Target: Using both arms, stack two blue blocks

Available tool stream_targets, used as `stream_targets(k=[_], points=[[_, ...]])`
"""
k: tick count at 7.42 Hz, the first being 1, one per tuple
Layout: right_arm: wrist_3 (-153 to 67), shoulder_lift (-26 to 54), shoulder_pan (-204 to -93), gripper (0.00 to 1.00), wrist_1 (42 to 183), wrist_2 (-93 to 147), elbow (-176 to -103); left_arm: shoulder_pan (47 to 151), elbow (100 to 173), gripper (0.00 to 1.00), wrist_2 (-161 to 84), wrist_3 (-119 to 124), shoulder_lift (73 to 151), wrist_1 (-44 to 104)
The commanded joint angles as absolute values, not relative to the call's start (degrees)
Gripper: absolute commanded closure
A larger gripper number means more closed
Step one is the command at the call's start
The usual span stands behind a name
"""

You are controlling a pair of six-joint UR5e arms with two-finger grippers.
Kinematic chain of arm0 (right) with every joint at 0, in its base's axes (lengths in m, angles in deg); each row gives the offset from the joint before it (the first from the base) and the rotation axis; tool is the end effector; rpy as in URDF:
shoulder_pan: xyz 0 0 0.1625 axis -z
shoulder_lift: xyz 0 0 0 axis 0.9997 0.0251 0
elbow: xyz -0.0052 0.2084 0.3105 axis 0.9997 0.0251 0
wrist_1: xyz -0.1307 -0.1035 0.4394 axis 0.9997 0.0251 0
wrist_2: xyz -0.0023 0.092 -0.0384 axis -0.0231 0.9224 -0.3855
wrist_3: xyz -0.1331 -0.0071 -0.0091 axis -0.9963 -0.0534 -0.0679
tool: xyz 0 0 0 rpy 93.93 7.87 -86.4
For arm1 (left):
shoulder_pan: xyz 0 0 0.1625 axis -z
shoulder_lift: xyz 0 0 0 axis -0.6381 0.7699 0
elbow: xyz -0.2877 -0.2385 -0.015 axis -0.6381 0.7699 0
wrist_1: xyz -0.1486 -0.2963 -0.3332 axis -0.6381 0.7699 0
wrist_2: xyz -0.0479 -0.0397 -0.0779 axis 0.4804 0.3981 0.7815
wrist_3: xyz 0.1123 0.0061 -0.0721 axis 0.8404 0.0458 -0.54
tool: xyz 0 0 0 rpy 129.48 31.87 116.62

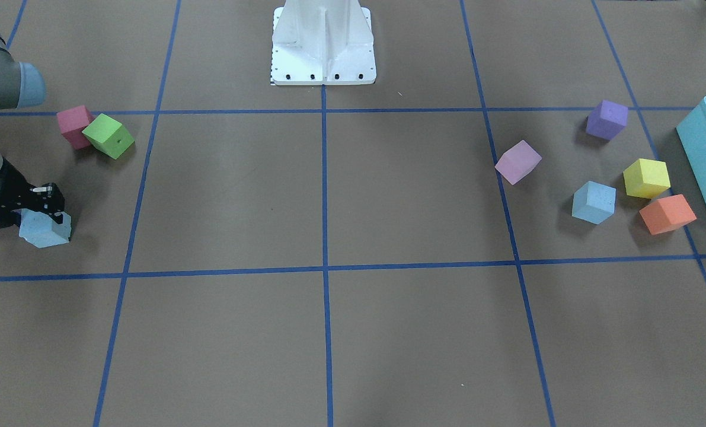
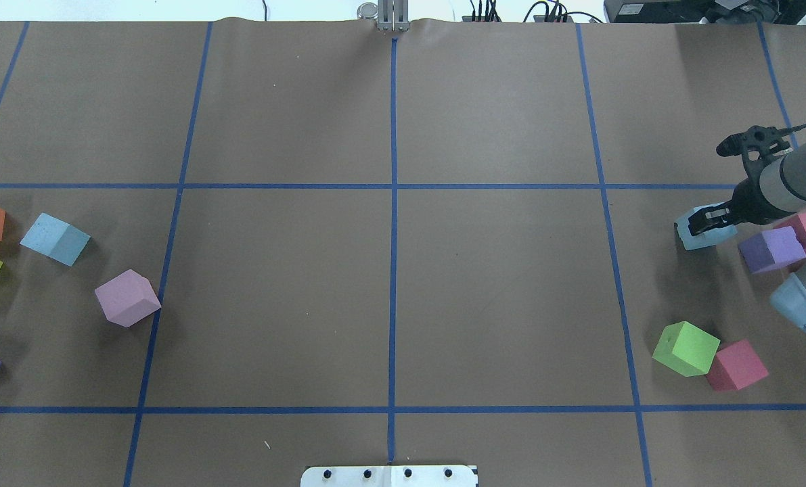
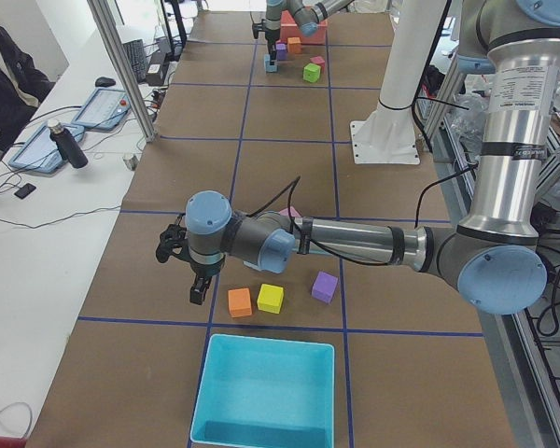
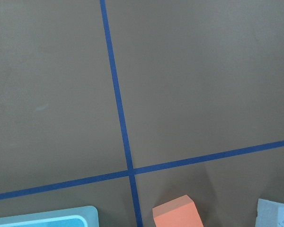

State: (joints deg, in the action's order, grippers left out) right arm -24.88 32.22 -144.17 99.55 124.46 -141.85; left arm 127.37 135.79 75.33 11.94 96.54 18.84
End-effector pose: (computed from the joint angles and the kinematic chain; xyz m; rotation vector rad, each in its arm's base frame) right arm -0.2871 -0.5362 0.5262 0.1700 -0.7390 -0.1491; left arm -0.0145 -0.6035 0.5537 0.2757 0.8009 0.0899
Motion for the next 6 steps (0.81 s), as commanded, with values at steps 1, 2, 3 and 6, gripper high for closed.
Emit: stream_targets(k=[1,2,3,6], points=[[-24.9,31.5,-147.9,1.00,100.2,129.0,-145.6,127.4,135.8,0.02,75.3,11.7,96.6,18.8],[-24.3,29.3,-148.5,1.00,100.3,130.6,-147.5,127.3,135.8,0.02,75.3,11.7,96.6,18.8],[-23.6,24.3,-147.1,1.00,104.1,130.5,-147.8,127.4,135.9,0.02,75.3,11.6,96.5,18.8],[-3.2,5.8,-131.4,1.00,121.0,118.7,-148.9,127.3,135.9,0.02,75.4,11.5,96.6,18.8]])
